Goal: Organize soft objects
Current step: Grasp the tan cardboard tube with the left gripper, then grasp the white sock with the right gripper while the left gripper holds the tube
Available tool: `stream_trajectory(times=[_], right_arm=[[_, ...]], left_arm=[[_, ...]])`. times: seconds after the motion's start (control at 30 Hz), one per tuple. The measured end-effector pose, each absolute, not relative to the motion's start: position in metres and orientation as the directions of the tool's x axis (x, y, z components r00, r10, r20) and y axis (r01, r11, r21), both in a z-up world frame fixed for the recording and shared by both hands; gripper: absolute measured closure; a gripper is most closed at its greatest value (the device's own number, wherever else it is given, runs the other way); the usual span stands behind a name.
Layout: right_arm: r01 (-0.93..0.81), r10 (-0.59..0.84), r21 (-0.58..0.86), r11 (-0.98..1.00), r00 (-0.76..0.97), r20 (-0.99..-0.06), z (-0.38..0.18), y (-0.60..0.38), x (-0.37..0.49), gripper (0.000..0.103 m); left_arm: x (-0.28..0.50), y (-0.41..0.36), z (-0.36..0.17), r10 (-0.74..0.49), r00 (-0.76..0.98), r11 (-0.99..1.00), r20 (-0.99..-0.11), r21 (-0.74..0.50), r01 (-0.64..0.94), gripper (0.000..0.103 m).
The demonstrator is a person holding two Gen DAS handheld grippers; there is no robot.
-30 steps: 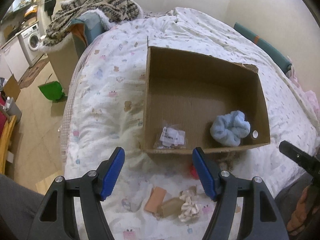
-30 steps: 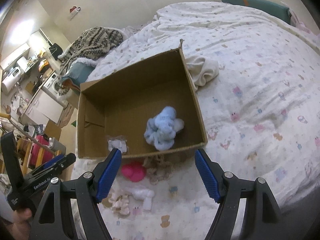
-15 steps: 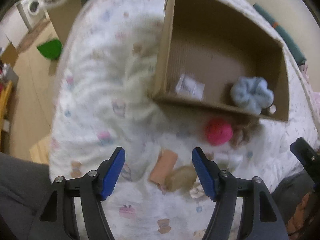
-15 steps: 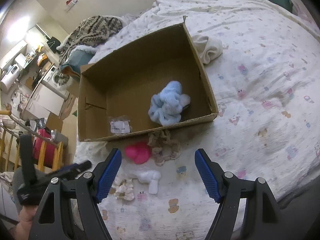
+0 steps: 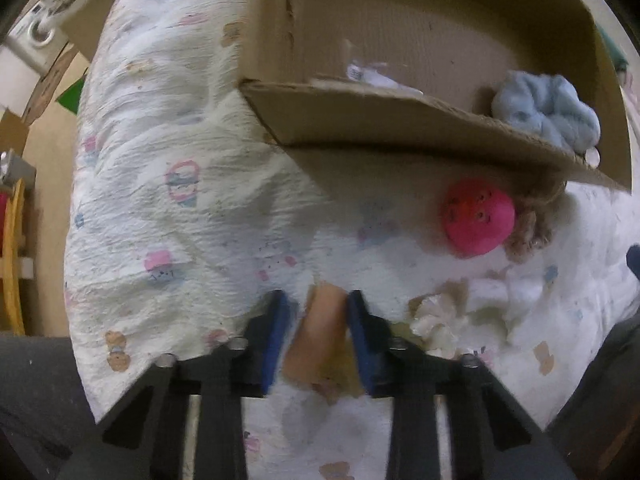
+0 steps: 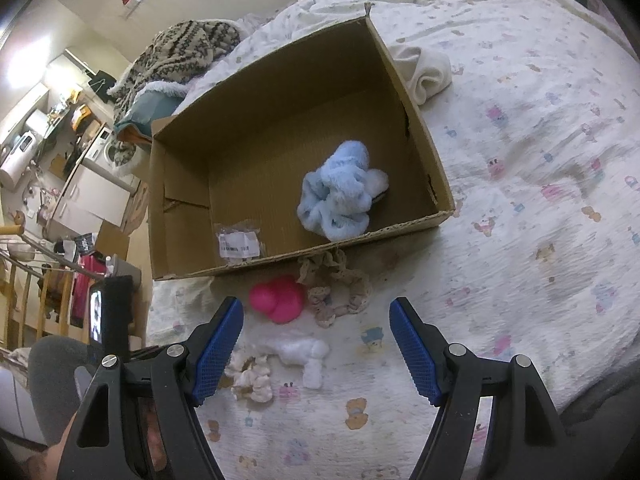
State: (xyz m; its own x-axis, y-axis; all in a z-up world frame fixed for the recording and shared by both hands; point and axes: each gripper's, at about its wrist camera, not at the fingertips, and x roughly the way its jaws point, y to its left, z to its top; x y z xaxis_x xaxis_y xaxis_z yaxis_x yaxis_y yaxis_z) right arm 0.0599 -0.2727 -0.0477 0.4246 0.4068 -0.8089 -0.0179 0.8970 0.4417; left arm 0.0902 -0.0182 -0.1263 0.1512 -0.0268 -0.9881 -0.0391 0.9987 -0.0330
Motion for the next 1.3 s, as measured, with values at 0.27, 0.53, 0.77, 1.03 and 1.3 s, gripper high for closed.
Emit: stream_trajectory(times=[0.27, 0.53, 0.77, 1.03, 1.3], right_arm=[[-0.012, 0.416, 0.451, 0.893, 0.407, -0.813, -0.051, -0.273, 0.062, 0.023], [-0.001, 0.505, 0.524, 0.852, 0.272, -0.819, -0.078, -0.262, 0.068, 0.023], [-0.003, 0.527, 0.532, 0.847, 0.143, -0.838, -0.107, -0.236, 0.078, 0.026], [0.011, 0.492, 0.494, 0.869, 0.072, -0.867, -0.132, -0.213, 0.084, 0.048], [-0.041, 0.445, 0.443, 0.896, 0.093, -0.891, -0.129, -0.208, 0.079, 0.07]], left_arm=[[0.085, -0.014, -0.109, -0.024, 0.223, 0.998, -0.974, -0.038, -0.057, 0.095], [0.08, 0.023, -0.083, -0.012, 0.291, 0.985, -0.957, -0.061, -0.16, 0.096], [0.076, 0.022, -0.062, -0.085, 0.339, 0.979, -0.937, -0.142, -0.146, 0.096], [0.077, 0.019, -0.062, -0.095, 0.332, 0.977, -0.938, -0.152, -0.149, 0.096], [0.081, 0.012, -0.062, -0.102, 0.344, 0.98, -0.934, -0.154, -0.128, 0.096]])
